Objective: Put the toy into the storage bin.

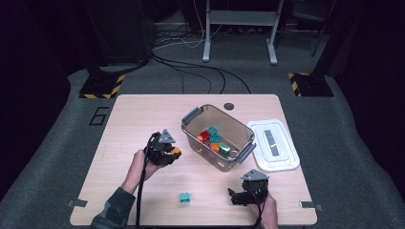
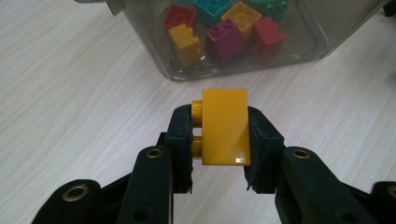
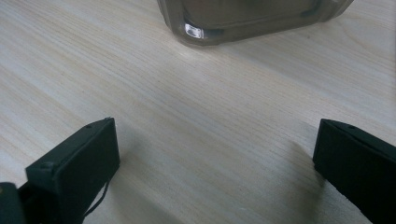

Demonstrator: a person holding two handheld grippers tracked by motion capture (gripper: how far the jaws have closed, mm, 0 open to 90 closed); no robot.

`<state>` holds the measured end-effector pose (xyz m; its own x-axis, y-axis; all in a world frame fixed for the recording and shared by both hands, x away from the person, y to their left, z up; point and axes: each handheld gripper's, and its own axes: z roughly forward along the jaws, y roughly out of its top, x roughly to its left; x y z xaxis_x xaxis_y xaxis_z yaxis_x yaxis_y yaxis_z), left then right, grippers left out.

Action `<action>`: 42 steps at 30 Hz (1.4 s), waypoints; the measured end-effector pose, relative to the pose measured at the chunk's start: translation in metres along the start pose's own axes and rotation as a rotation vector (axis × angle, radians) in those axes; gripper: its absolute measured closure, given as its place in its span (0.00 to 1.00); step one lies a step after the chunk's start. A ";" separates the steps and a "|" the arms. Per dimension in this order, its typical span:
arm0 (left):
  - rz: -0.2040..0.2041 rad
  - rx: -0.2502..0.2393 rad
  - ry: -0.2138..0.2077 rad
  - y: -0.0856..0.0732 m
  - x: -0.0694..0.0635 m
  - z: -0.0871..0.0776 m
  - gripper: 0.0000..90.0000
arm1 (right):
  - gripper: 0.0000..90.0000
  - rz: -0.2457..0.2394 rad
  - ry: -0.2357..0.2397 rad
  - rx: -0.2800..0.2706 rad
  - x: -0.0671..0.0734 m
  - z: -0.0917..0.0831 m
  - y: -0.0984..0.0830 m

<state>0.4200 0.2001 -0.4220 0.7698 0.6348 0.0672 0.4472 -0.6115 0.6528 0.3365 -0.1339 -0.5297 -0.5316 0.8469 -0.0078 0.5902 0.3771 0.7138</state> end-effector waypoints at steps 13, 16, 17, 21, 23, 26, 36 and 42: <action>0.003 -0.021 0.011 0.021 0.011 -0.010 0.74 | 0.00 0.008 -0.002 -0.003 0.000 0.000 0.000; 0.005 -0.025 0.012 0.027 0.012 -0.013 0.74 | 0.00 0.008 -0.003 -0.003 0.000 0.000 0.000; 0.011 -0.029 0.016 0.029 0.012 -0.014 0.74 | 0.00 0.008 -0.003 -0.003 0.000 0.000 0.000; 0.017 -0.037 0.028 0.036 0.016 -0.019 0.74 | 0.00 0.008 -0.003 -0.003 0.000 0.000 0.000; 0.022 -0.043 0.037 0.041 0.018 -0.021 0.74 | 0.00 0.008 -0.003 -0.003 0.000 0.000 0.000; 0.018 -0.060 0.037 0.048 0.022 -0.025 0.74 | 0.00 0.008 -0.002 -0.003 0.000 0.000 0.000; 0.037 -0.082 0.055 0.077 0.031 -0.032 0.74 | 0.00 0.010 -0.005 -0.002 0.000 0.000 0.000; 0.043 -0.084 0.062 0.091 0.033 -0.027 0.74 | 0.00 0.010 -0.005 -0.002 0.000 0.000 0.000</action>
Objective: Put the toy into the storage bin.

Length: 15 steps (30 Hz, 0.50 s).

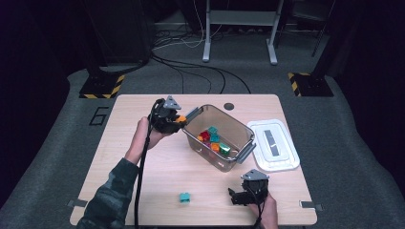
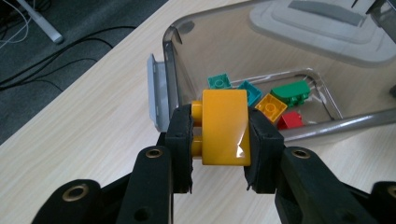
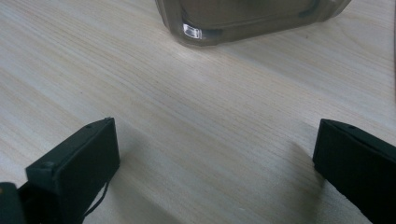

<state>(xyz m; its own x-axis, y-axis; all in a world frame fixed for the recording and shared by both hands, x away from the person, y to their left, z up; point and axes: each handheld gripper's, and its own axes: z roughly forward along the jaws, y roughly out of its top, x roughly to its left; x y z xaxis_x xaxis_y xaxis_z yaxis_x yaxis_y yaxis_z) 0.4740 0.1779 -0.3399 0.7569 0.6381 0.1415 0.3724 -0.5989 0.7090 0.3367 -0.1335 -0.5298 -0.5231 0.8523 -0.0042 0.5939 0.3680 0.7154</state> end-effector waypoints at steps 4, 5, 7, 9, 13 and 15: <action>-0.006 0.009 -0.002 0.006 0.001 0.009 0.74 | 0.00 0.002 -0.001 -0.001 0.000 0.000 0.000; -0.002 0.010 -0.002 0.007 0.001 0.011 0.74 | 0.00 0.003 -0.002 -0.001 0.000 0.000 0.000; -0.003 0.017 -0.001 0.009 0.002 0.017 0.74 | 0.00 0.002 -0.001 -0.001 0.000 0.000 0.000; -0.003 0.029 -0.007 0.011 0.003 0.022 0.74 | 0.00 0.003 -0.002 -0.001 0.000 0.000 0.000; -0.008 0.034 -0.009 0.015 0.005 0.028 0.74 | 0.00 0.003 -0.001 -0.001 0.000 0.000 0.000; -0.009 0.037 -0.013 0.017 0.005 0.031 0.74 | 0.00 0.003 -0.001 -0.001 0.000 0.000 0.000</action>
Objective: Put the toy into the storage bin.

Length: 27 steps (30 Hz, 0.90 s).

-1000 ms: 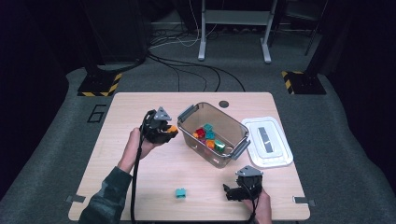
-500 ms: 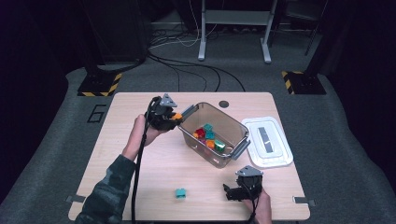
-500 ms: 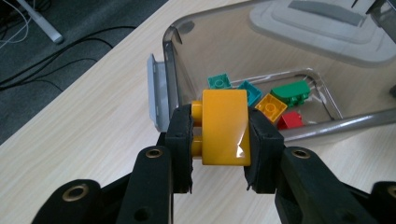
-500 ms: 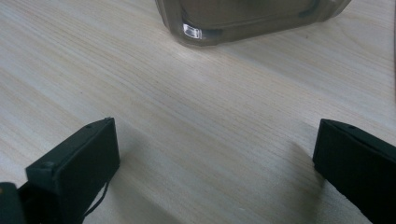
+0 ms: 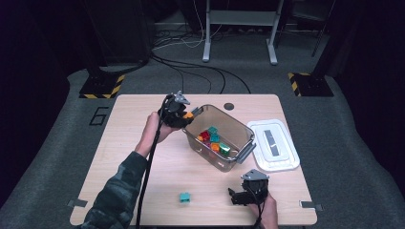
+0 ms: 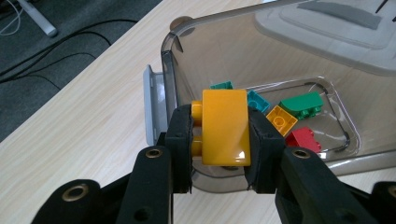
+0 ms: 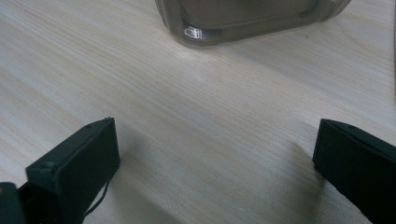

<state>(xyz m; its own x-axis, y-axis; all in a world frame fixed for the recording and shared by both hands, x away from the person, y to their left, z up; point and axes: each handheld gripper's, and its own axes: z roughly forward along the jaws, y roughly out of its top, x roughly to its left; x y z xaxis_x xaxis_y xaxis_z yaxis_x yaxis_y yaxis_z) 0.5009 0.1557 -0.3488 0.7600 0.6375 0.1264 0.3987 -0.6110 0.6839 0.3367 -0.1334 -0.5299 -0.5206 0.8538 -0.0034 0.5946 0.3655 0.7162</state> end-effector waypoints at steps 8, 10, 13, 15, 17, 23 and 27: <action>0.002 0.028 -0.008 0.011 -0.003 0.017 0.74 | 0.00 0.001 0.000 0.000 0.000 0.000 0.000; 0.003 0.033 -0.012 0.012 -0.003 0.020 0.74 | 0.00 0.002 0.000 0.001 0.000 0.000 0.000; -0.003 0.036 -0.017 0.013 -0.004 0.025 0.73 | 0.00 0.002 0.000 0.001 0.000 0.000 0.000; 0.005 0.042 -0.014 0.014 -0.005 0.027 0.72 | 0.00 0.002 0.000 0.001 0.000 0.000 0.000; 0.008 0.046 -0.012 0.015 -0.005 0.028 0.70 | 0.00 0.001 0.000 0.000 0.000 0.000 0.000; -0.018 0.050 -0.016 0.011 -0.004 0.025 0.47 | 0.00 0.002 0.001 0.000 0.000 0.000 0.000; -0.022 0.043 -0.010 0.008 -0.005 0.018 0.33 | 0.00 0.000 0.000 0.000 0.000 0.000 0.000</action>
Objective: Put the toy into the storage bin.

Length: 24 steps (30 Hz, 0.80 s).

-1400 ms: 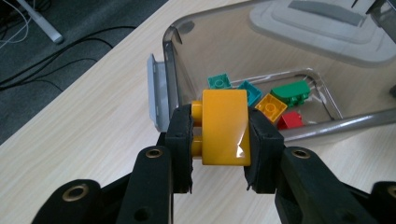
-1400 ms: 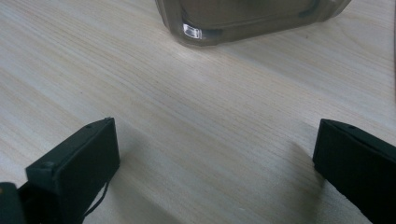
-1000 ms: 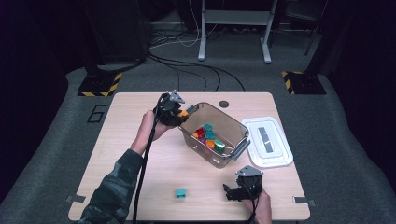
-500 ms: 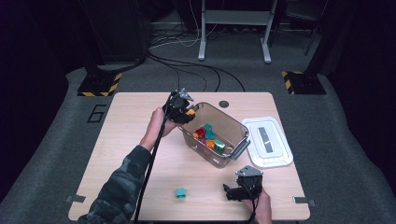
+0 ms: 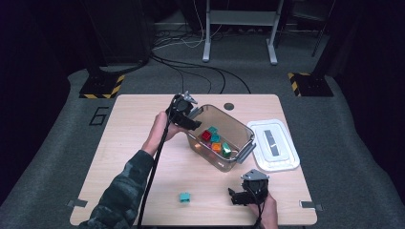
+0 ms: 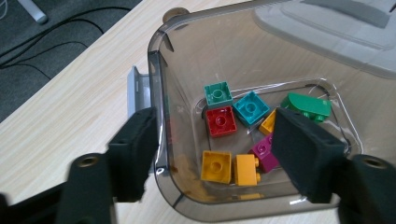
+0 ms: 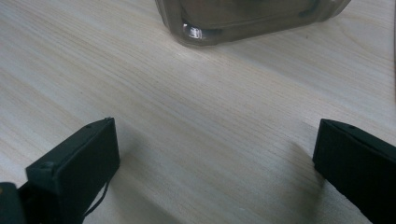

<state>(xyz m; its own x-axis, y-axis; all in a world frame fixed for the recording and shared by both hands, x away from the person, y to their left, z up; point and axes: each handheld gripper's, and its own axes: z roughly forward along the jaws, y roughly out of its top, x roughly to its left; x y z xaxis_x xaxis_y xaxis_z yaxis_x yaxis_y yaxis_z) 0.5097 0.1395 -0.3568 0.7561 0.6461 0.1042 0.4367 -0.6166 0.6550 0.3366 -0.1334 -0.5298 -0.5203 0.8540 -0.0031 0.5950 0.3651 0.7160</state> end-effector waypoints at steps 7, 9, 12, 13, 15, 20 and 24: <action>-0.001 -0.035 0.020 -0.009 -0.005 -0.020 0.14 | 0.00 0.000 0.000 0.000 0.000 0.000 0.000; -0.001 -0.040 0.020 -0.013 -0.007 -0.023 0.12 | 0.00 0.000 0.000 0.000 0.000 0.000 0.000; 0.000 -0.046 0.017 -0.021 -0.011 -0.029 0.10 | 0.00 -0.003 0.001 0.001 0.000 0.000 0.000; 0.000 -0.052 0.017 -0.024 -0.012 -0.030 0.10 | 0.00 -0.002 0.001 0.001 0.000 0.000 0.000; 0.004 -0.053 0.016 -0.030 -0.014 -0.033 0.08 | 0.00 -0.002 0.001 0.001 0.000 0.000 0.000; 0.009 -0.050 0.015 -0.044 -0.020 -0.036 0.07 | 0.00 -0.003 0.001 0.001 0.000 0.000 0.000; 0.016 -0.047 0.012 -0.057 -0.025 -0.036 0.06 | 0.00 -0.003 0.001 0.001 0.000 0.000 0.000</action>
<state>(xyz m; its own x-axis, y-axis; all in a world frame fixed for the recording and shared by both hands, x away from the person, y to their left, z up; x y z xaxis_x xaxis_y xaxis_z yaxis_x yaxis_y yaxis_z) 0.4481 0.1742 -0.3698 0.7567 0.6419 0.1238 0.4010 -0.6053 0.6876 0.3366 -0.1335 -0.5298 -0.5229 0.8524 -0.0041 0.5942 0.3679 0.7153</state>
